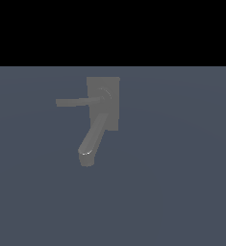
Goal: Turn on the faucet by rotating a designated handle.
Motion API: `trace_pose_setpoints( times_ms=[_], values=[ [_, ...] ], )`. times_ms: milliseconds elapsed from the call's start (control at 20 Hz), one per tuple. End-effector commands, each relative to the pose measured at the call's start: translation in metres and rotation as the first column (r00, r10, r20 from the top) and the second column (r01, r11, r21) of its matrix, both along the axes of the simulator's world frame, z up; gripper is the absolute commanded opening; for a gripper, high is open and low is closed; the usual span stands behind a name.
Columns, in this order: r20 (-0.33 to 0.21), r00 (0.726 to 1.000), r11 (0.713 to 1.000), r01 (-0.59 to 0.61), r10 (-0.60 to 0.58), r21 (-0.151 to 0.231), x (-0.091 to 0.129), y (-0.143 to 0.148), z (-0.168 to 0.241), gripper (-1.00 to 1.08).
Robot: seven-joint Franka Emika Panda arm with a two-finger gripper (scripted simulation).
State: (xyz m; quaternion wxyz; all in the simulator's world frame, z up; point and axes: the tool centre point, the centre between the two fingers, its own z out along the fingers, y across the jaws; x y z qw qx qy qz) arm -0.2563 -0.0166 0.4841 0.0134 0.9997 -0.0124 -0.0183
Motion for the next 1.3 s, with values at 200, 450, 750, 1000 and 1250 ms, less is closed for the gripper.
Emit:
trace_pose_setpoints(
  times_ms=[200, 450, 750, 1000, 1250],
  values=[
    [-0.007, 1.0, 1.0, -0.007, 0.007, -0.011, -0.002, -0.002, -0.002, -1.0],
    [-0.012, 0.999, 0.998, -0.042, 0.041, -0.037, -0.003, 0.004, -0.001, -1.0],
    [0.019, 0.996, 0.994, -0.086, 0.087, -0.061, 0.001, 0.027, 0.008, -1.0],
    [0.035, 0.996, 0.992, -0.081, 0.085, -0.098, 0.003, 0.026, 0.012, -1.0],
    [0.06, 0.995, 0.984, -0.065, 0.076, -0.167, 0.007, 0.021, 0.018, -1.0]
  ],
)
